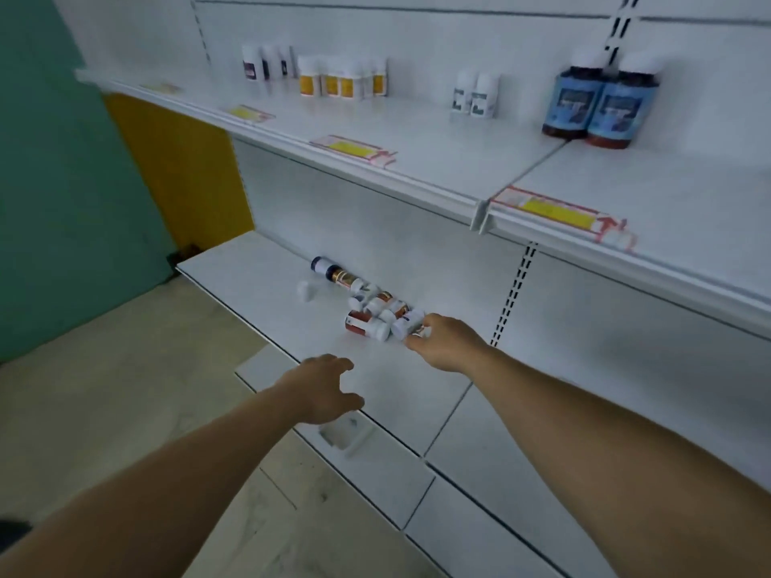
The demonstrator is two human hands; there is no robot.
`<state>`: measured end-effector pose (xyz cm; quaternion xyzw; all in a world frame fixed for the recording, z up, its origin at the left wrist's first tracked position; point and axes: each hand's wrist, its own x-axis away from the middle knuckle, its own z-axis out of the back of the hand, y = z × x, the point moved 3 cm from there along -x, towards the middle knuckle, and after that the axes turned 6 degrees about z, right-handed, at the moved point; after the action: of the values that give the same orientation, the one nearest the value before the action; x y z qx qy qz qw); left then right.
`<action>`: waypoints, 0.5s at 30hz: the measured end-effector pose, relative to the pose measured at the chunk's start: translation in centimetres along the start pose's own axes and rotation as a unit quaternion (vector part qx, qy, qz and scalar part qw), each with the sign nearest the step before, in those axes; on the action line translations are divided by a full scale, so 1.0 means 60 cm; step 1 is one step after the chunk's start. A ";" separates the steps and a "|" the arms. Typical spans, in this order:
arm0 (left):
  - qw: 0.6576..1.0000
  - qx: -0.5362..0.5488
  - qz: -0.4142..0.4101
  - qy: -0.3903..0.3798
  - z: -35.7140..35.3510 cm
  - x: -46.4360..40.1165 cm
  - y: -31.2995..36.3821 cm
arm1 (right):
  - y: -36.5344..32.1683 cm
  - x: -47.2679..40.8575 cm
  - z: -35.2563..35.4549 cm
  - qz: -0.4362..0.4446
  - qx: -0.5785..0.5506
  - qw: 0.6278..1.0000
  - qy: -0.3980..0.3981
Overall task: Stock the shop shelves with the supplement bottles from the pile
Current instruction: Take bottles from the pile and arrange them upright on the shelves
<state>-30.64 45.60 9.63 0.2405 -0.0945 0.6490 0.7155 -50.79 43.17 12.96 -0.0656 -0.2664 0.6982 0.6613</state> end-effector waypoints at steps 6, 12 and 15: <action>0.997 -0.031 -0.059 -0.030 0.070 -0.185 -0.053 | 0.027 -0.157 -0.025 -0.098 -0.047 0.994 0.033; 0.991 -0.050 -0.105 -0.059 0.093 -0.340 -0.094 | 0.064 -0.256 -0.070 -0.181 -0.061 0.981 0.044; 0.984 -0.094 -0.141 -0.050 0.087 -0.394 -0.095 | 0.070 -0.276 -0.102 -0.220 -0.083 0.969 0.069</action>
<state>-27.44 22.04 2.30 0.2152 -0.1557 0.5170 0.8137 -49.87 29.11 1.53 -0.1086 -0.2849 0.5046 0.8077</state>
